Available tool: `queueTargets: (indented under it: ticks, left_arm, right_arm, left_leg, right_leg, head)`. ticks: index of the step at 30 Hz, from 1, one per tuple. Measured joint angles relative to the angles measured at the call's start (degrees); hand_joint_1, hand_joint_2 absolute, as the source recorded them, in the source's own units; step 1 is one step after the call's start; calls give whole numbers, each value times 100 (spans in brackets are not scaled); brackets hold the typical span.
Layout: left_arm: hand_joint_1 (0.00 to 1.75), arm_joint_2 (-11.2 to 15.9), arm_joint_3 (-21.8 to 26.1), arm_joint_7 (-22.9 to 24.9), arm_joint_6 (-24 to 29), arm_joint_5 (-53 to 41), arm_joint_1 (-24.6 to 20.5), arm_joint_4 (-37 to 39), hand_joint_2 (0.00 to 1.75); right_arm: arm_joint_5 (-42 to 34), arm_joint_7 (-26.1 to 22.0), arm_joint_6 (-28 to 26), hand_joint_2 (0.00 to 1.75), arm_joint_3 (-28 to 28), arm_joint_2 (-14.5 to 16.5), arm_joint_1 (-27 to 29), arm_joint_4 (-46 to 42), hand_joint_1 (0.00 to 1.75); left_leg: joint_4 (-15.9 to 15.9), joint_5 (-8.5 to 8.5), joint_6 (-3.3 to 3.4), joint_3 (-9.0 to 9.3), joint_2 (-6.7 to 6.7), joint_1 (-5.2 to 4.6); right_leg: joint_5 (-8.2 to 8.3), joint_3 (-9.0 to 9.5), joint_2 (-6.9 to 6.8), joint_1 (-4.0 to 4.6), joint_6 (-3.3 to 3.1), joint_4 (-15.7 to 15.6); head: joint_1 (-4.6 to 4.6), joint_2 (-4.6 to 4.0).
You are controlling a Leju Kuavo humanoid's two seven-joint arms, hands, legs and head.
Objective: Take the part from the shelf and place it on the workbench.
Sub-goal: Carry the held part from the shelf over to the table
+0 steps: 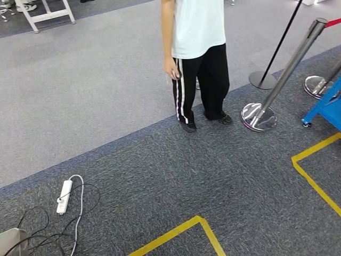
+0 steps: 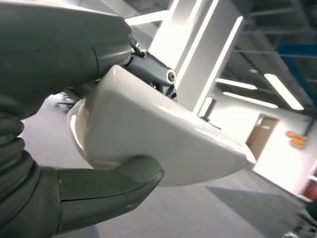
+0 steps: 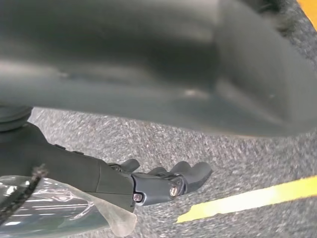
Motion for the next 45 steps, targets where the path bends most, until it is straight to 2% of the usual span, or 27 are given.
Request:
queueTargets:
  ticks: [2,3,5,6,8,10,11,13,15,17,18,20,22,24,26,27,28,30,31,33,34,35,37,39,41,43,45]
  left_arm:
    - [147,-4,2,-6,-8,-19,4,2,175]
    - [147,-6,5,-7,-14,-28,5,2,175]
    - [147,-9,13,-10,-28,-45,5,3,175]
    - [147,-10,16,-14,-38,-52,2,3,175]
    - [147,-9,21,-20,-57,-64,-6,3,175]
    - [147,-8,29,-30,-71,-71,-8,4,175]
    - [147,-8,35,-34,-75,-73,-4,4,175]
    - [147,-1,43,-39,-78,-74,-19,5,175]
    - [147,5,35,-39,-79,-74,-46,10,175]
    - [147,7,27,-39,-90,-77,-48,22,175]
    - [147,7,26,-39,-97,-79,-42,28,175]
    - [147,7,22,-39,-107,-78,-33,33,175]
    - [147,8,9,-42,-113,-57,-35,36,175]
    - [147,13,-13,-50,-132,-16,-34,41,175]
    - [147,17,-27,-54,-145,18,-5,44,175]
    - [147,15,-31,-54,-143,27,14,44,175]
    - [147,14,-38,-54,-138,32,19,45,175]
    - [147,10,-63,-52,-133,37,10,46,175]
    - [147,9,-82,-47,-137,34,3,46,175]
    - [147,6,-120,-28,-145,28,11,48,175]
    - [147,5,-137,-16,-148,25,17,49,175]
    - [147,3,-146,-8,-149,23,23,50,175]
    - [147,0,-156,1,-149,22,29,50,175]
    - [147,-1,-161,7,-146,20,43,50,175]
    - [147,1,-163,12,-145,18,76,50,175]
    - [147,7,-163,11,-142,18,89,51,175]
    - [147,13,-169,11,-139,18,69,51,175]
  right_arm:
    - [22,14,-7,0,1,-1,1,0,0]
    - [34,18,-13,0,1,-2,-1,0,0]
    - [56,22,-30,0,1,-2,-5,0,0]
    - [68,22,-39,0,1,-2,-7,0,0]
    - [83,28,-58,0,2,-2,-10,0,0]
    - [89,36,-73,0,3,0,-14,-1,0]
    - [91,38,-76,0,3,3,-18,-1,0]
    - [98,35,-76,0,5,10,-21,-1,0]
    - [98,33,-72,0,8,11,-12,0,0]
    - [94,34,-72,0,9,11,-6,0,0]
    - [92,34,-72,0,9,11,-5,0,0]
    - [90,35,-70,0,10,11,-6,0,0]
    - [87,30,-64,0,10,13,-6,0,0]
    - [81,22,-59,0,11,14,-3,0,0]
    - [73,15,-58,0,13,14,-6,0,0]
    - [69,10,-58,0,14,14,-9,0,0]
    - [67,2,-58,0,15,14,-11,0,0]
    - [54,-3,-57,0,16,13,-4,0,0]
    - [45,-2,-56,0,16,13,1,0,0]
    - [34,2,-51,0,16,11,4,0,0]
    - [31,3,-49,0,16,11,3,0,0]
    - [31,3,-47,0,17,10,3,0,0]
    - [31,3,-46,0,17,10,3,0,0]
    - [28,4,-45,0,19,11,8,1,0]
    - [26,4,-45,0,21,12,9,1,0]
    - [27,-7,-41,0,23,14,6,0,0]
    - [26,-22,-31,0,25,16,11,0,0]
  left_leg:
    - [3,-2,5,4,-172,2]
    - [6,-4,2,13,-259,5]
    - [21,-20,-23,35,-429,20]
    - [45,-35,-48,32,-503,21]
    - [92,-52,-109,-7,-635,29]
    - [101,-35,-174,-52,-758,51]
    - [115,-39,-204,-67,-732,57]
    - [363,-187,-262,-180,-466,48]
    - [1023,-524,-314,-489,-160,54]
    - [1635,-731,-340,-791,-89,78]
    - [1684,-678,-336,-818,-77,83]
    - [1150,-307,-289,-548,2,69]
    - [453,-62,-196,-190,296,-11]
    - [190,-69,-120,-76,469,-90]
    - [126,-49,-68,-72,338,-90]
    - [87,-32,-45,-53,270,-74]
    - [46,-14,-18,-33,196,-53]
    - [9,-1,19,-8,59,-26]
    - [8,-2,32,-8,-22,-22]
    - [10,-9,35,1,-183,-16]
    - [14,-15,27,13,-275,-9]
    - [23,-26,10,29,-362,4]
    - [77,-64,-50,28,-523,24]
    - [129,-74,-125,-27,-665,37]
    - [140,-53,-187,-75,-791,58]
    - [277,-136,-238,-141,-612,51]
    - [822,-430,-285,-394,-249,42]
  right_leg:
    - [-108,-349,59,-1,11,561]
    - [14,-385,66,-4,14,530]
    - [487,-164,166,-24,17,-112]
    - [663,-11,300,-42,18,-490]
    - [785,191,502,-60,-14,-934]
    - [759,246,460,-50,-90,-990]
    - [768,267,398,-50,-126,-1001]
    - [777,295,258,-58,-190,-1025]
    - [755,321,96,-34,-234,-1031]
    - [724,341,-74,-8,-259,-1030]
    - [705,355,-156,3,-262,-1029]
    - [660,409,-306,22,-259,-1030]
    - [606,452,-436,48,-228,-1037]
    - [568,481,-564,70,-174,-1052]
    - [539,531,-684,75,-117,-1080]
    - [506,537,-635,70,-89,-1067]
    - [413,486,-485,62,-64,-933]
    - [116,185,-97,40,-32,-320]
    - [-46,-47,20,32,-22,106]
    - [-86,-366,63,26,-5,554]
    - [54,-397,74,20,4,495]
    - [298,-296,113,5,14,184]
    - [687,15,396,-53,39,-580]
    - [765,189,614,-80,12,-932]
    - [757,223,527,-67,-64,-954]
    - [764,252,374,-68,-131,-976]
    - [750,275,198,-53,-189,-989]
  head:
    - [-1,0]
    - [-1,0]
    - [0,0]
    - [1,0]
    - [-3,0]
    - [-6,0]
    - [-7,0]
    - [-43,0]
    - [-80,0]
    - [-83,0]
    - [-84,0]
    - [-83,0]
    - [-84,0]
    - [-89,0]
    - [-92,0]
    - [-90,0]
    - [-82,0]
    - [-63,0]
    - [-57,0]
    - [-52,0]
    - [-51,0]
    - [-51,0]
    - [-48,0]
    - [-46,0]
    - [-50,0]
    - [-69,0]
    - [-91,0]
